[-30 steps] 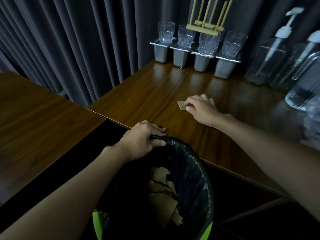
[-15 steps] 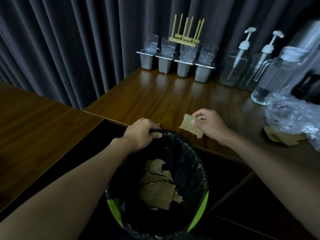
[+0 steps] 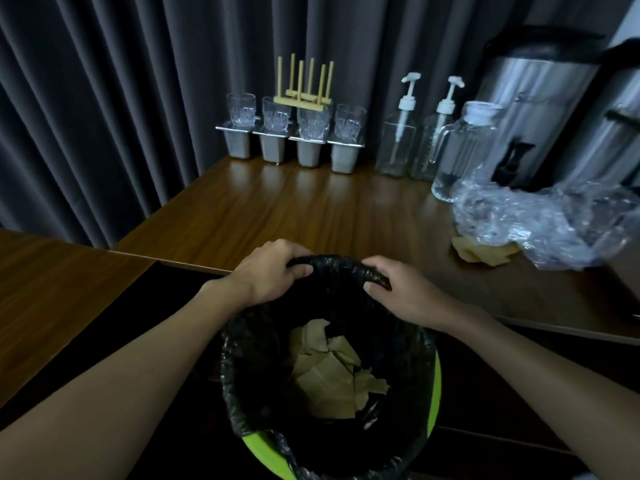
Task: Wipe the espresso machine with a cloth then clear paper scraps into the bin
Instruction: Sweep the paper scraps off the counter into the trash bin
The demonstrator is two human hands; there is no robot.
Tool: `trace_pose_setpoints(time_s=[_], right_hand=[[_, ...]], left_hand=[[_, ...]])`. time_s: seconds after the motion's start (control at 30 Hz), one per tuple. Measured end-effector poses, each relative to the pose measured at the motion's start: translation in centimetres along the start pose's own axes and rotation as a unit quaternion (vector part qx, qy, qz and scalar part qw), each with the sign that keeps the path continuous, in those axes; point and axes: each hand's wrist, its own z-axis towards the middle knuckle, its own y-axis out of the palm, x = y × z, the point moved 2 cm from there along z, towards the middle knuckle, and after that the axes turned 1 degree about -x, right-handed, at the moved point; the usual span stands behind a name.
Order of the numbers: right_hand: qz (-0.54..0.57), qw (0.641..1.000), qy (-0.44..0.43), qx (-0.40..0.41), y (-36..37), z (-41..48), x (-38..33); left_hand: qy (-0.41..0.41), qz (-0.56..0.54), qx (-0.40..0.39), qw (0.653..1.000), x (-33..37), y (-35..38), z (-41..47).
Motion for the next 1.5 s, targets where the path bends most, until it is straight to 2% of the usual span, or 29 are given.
trace_pose_setpoints(time_s=[0.1,0.23,0.43,0.6,0.7,0.73,0.8,0.87,0.93,1.0,1.13,1.2,1.37,1.5], right_hand=[[0.004,1.000,0.008,0.019,-2.5,-1.8,2.1],[0.016,0.999,0.050,-0.003,-6.1,-4.7,5.7],[0.034,0.997,0.067,0.016,-10.4,-8.4,10.8],[0.039,0.997,0.067,-0.002,-12.7,-9.9,13.9],[0.075,0.994,0.066,-0.034,-13.6,-10.0,15.0],[0.078,0.996,0.049,-0.008,-14.2,-9.7,15.3],[-0.017,0.992,0.023,0.126,-15.8,-8.3,16.7],[-0.173,0.953,0.033,0.245,-17.6,-6.2,18.3],[-0.237,0.922,0.081,0.297,-19.3,-4.2,19.6],[-0.240,0.918,0.132,0.287,-20.5,-2.5,20.8],[-0.077,0.962,0.161,0.207,-19.8,-0.7,22.4],[-0.051,0.966,0.173,0.187,-18.6,-0.4,22.7],[-0.176,0.941,0.215,0.194,-17.0,-0.4,22.7],[-0.266,0.939,0.140,0.169,-16.3,-0.9,22.1]], left_hand=[[0.023,-0.013,-0.006,1.000,2.8,2.0,1.7],[0.025,-0.029,-0.041,0.998,7.0,5.1,4.2],[0.016,-0.091,-0.160,0.983,12.4,9.6,7.0],[0.042,-0.040,-0.078,0.995,14.1,12.3,9.2],[0.038,-0.122,-0.071,0.989,14.0,13.5,9.4],[0.029,-0.146,-0.067,0.987,13.8,13.9,9.4],[0.026,-0.146,-0.052,0.988,13.2,14.4,9.4],[0.024,-0.128,-0.046,0.990,13.0,14.6,9.4],[0.025,-0.120,-0.043,0.992,13.2,14.7,9.3],[0.026,-0.108,-0.041,0.993,13.1,14.9,9.2],[0.035,-0.082,-0.020,0.996,12.9,15.3,9.0],[0.049,-0.061,-0.014,0.997,13.1,15.3,8.9],[0.047,-0.076,0.014,0.996,13.3,14.9,8.9],[0.079,-0.076,-0.003,0.994,13.3,14.7,8.4]])
